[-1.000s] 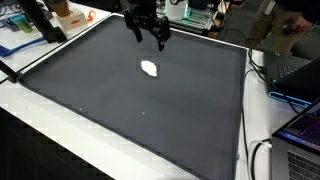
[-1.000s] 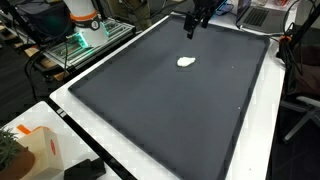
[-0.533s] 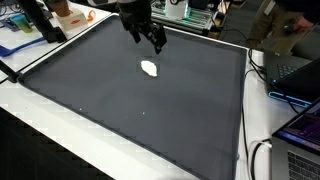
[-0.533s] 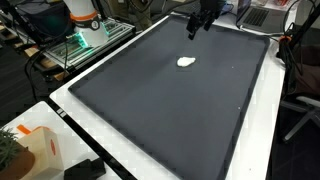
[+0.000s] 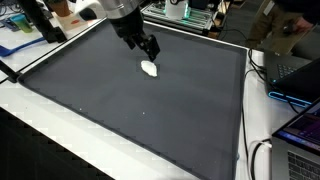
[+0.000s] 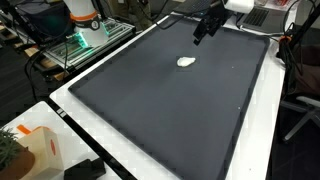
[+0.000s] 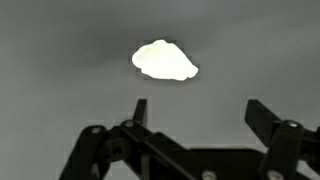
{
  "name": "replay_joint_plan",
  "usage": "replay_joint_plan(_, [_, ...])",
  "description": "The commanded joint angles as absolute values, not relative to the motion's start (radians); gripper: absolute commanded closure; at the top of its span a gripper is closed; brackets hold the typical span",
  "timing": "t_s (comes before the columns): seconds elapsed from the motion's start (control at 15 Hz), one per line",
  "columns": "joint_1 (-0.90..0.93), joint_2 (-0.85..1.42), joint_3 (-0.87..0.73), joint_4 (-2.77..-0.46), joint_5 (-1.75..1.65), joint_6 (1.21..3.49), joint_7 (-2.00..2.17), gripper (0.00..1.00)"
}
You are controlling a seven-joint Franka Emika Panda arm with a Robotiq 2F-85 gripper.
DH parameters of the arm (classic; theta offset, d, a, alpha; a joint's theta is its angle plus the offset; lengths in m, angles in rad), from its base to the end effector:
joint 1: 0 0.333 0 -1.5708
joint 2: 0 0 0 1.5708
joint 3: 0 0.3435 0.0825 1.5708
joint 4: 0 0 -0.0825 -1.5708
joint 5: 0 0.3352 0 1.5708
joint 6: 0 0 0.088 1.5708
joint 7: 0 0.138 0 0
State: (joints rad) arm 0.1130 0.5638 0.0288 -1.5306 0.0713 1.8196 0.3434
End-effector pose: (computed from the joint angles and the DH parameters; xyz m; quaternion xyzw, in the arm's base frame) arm 0.6252 0.0946 0.3269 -0.9832 0.1141 0.1426 0.0069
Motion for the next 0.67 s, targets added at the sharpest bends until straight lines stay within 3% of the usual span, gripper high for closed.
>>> replay_joint_plan(0.0, [0.118, 0.571, 0.022, -1.519, 0.075, 1.814, 0.341, 0.0])
replay_joint_plan(0.6, [0.098, 0.75, 0.004, -1.248, 0.081, 1.594, 0.345, 0.0])
